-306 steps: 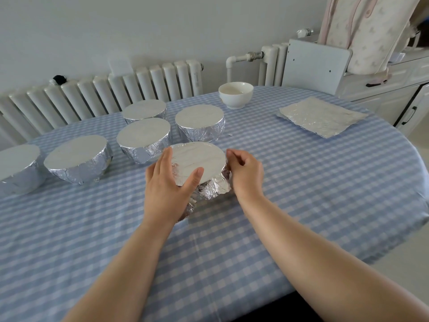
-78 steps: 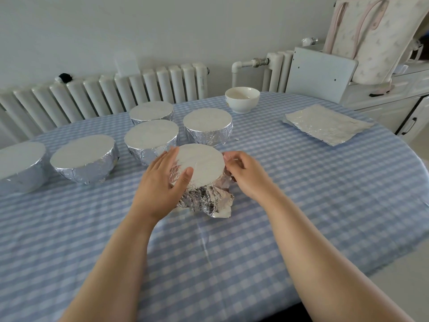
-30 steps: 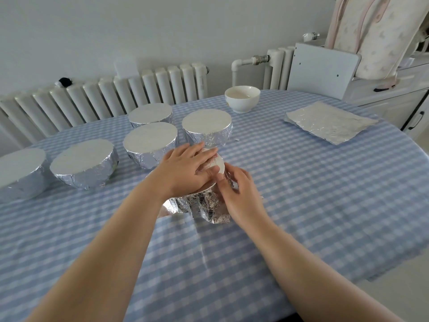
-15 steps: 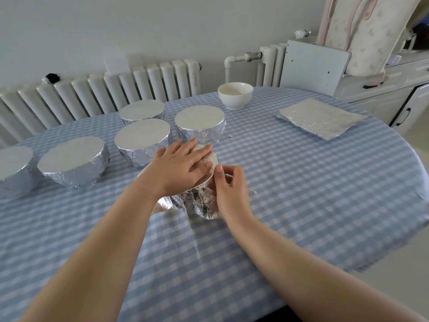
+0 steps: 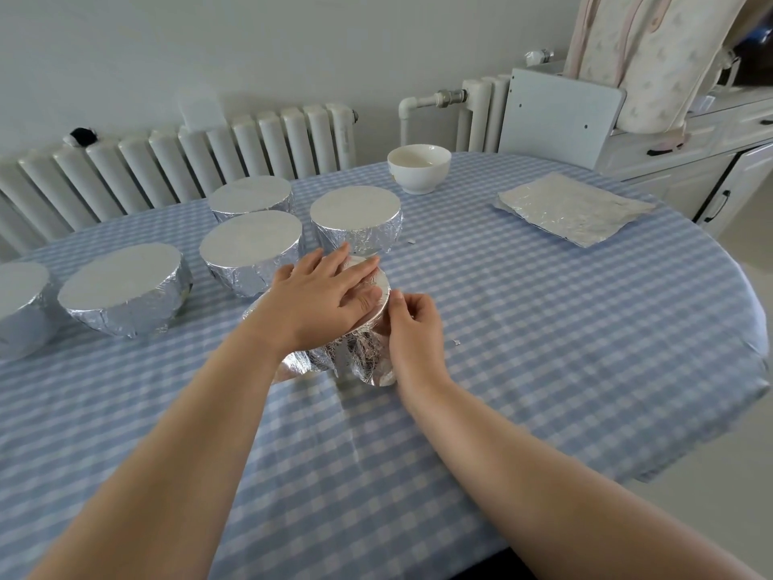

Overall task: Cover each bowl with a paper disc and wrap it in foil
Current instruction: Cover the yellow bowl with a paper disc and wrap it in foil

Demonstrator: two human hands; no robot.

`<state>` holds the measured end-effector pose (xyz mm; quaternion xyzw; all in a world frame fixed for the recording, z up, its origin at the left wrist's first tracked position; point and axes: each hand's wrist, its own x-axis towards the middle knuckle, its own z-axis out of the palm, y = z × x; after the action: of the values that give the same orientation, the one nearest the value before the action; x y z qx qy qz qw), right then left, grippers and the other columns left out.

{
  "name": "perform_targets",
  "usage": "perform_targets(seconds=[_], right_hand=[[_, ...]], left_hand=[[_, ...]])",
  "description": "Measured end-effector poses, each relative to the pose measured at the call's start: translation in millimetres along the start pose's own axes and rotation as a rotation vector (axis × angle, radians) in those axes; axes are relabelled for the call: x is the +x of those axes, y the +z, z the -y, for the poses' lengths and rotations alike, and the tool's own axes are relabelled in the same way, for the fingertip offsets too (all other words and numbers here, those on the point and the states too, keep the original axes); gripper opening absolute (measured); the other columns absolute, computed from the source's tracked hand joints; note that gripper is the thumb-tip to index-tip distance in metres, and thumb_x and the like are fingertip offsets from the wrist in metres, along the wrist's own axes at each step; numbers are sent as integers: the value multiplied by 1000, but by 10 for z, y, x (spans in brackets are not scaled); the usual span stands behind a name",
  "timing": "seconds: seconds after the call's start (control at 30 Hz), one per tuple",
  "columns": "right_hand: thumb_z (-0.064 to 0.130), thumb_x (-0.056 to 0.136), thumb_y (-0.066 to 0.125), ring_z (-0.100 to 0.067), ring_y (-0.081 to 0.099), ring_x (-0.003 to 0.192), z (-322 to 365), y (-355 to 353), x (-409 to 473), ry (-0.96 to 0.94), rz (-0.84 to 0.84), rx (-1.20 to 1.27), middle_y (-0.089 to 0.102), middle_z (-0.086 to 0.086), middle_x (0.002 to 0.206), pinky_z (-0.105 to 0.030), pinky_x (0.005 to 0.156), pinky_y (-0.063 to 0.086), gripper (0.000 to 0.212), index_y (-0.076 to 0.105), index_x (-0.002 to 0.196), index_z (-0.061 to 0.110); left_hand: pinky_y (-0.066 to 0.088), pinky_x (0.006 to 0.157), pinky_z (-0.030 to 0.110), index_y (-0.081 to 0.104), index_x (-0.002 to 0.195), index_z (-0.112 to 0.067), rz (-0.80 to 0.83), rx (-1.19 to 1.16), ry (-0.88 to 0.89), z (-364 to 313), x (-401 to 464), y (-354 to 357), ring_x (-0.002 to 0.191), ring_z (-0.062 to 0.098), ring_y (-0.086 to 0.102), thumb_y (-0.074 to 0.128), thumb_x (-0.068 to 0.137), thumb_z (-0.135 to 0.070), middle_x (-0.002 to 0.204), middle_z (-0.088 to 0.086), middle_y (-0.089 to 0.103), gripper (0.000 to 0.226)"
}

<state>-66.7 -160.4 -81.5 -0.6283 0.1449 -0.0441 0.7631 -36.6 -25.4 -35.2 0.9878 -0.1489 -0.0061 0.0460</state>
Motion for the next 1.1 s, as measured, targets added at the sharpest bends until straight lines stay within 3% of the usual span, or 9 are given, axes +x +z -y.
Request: perform_targets(seconds=[0.1,0.33,0.47,0.53,0.63,0.7,0.83,0.97,1.1], right_hand=[[30,101,51,-10,56,63,10,9,12,60,-9,21,60,2,79,-25,57,48,17,54,89,19],[24,102,50,-9,53,58,4,4,34,56,-15,0,60,1,79,-24,50,45,9,54,95,21],[11,99,51,-9,58,80,-16,18,20,-93,-32,0,53,7,111,-25,67,53,26,53,105,36],[2,96,51,-6,55,92,-3,7,3,-207,-23,-55,47,13,113,-23,79,51,40,53,106,41],[-5,92,50,0,54,92,13,-6,4,-317,-23,-133,53,13,105,-19,80,45,42,56,95,37],[-2,92,51,5,54,89,11,-32,15,-331,-20,-186,60,13,100,-11,77,42,36,59,92,34],[5,95,48,13,51,93,-10,-113,-20,-376,7,-328,59,14,109,-3,77,37,29,67,110,21],[23,102,45,-4,52,113,-56,-104,-69,-398,78,-368,52,12,126,-22,96,42,26,58,124,18],[33,105,38,-10,47,123,3,-77,-4,-372,123,-403,55,12,125,-21,91,33,30,52,126,17]], left_hand=[[6,119,49,6,150,-56,8,2,3,-5,-2,-4,152,18,0,9,89,-75,165,-11,-2,64],[5,119,49,5,150,-56,10,9,1,-13,-6,-13,151,18,0,11,92,-74,165,-11,-3,62],[5,119,49,5,151,-56,18,2,-10,-20,-7,-6,151,17,0,8,87,-78,165,-12,-3,68],[7,118,49,5,150,-56,10,7,-10,-21,-9,-5,151,17,1,7,84,-77,165,-13,-3,69],[8,118,50,6,150,-56,6,14,-9,-21,-5,-19,151,16,2,8,88,-79,165,-12,-2,67],[8,118,50,6,150,-55,12,19,-9,-28,-7,-29,150,15,2,9,89,-76,165,-12,-2,65],[9,118,51,7,151,-54,14,10,-15,-50,-12,-32,150,15,1,11,89,-72,165,-12,-1,65],[11,117,52,9,152,-52,11,13,-53,-70,-11,-15,150,16,3,10,89,-78,166,-10,1,68],[14,117,54,11,152,-52,-9,10,-106,-81,-7,17,150,19,5,6,86,-79,166,-9,4,71]])
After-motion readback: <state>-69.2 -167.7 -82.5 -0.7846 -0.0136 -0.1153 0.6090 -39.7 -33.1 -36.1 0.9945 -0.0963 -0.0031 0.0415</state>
